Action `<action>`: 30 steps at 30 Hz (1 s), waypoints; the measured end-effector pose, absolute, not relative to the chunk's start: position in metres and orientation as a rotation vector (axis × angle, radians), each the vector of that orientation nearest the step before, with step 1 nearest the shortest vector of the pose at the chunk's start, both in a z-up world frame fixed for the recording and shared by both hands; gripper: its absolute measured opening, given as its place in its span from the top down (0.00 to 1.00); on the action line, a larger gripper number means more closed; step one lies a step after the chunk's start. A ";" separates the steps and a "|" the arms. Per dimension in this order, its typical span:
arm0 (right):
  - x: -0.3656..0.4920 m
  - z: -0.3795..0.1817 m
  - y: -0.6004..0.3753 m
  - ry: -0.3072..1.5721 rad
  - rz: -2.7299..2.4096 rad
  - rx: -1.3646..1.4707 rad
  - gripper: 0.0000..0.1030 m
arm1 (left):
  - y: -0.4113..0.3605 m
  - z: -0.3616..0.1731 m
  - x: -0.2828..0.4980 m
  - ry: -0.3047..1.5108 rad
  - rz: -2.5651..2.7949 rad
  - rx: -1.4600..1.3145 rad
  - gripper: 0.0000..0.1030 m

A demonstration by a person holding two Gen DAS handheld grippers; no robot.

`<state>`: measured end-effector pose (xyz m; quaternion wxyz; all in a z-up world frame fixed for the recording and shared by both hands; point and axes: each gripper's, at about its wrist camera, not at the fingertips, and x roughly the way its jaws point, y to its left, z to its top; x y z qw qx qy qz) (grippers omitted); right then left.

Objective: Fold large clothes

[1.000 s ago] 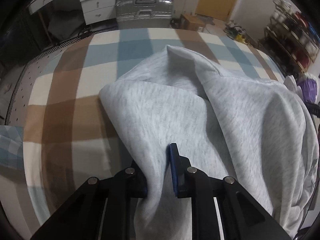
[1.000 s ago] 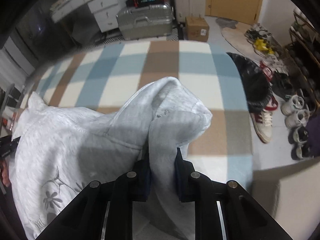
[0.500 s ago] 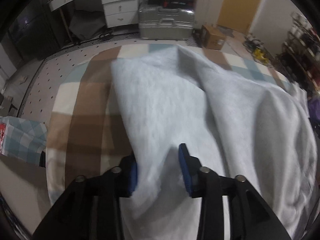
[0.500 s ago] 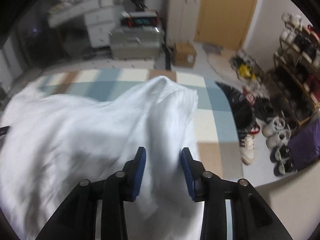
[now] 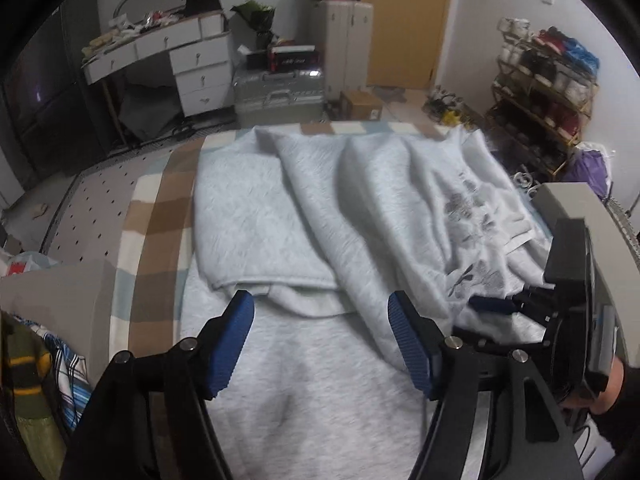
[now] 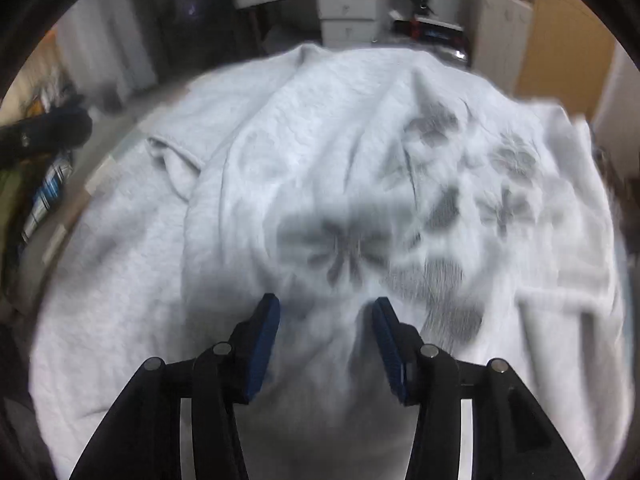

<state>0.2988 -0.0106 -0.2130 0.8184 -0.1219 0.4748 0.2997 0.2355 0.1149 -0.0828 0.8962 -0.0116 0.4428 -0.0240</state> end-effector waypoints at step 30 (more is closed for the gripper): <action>0.499 -0.213 0.049 1.185 0.419 -0.272 0.61 | 0.132 -0.189 0.346 0.837 -0.372 -0.575 0.39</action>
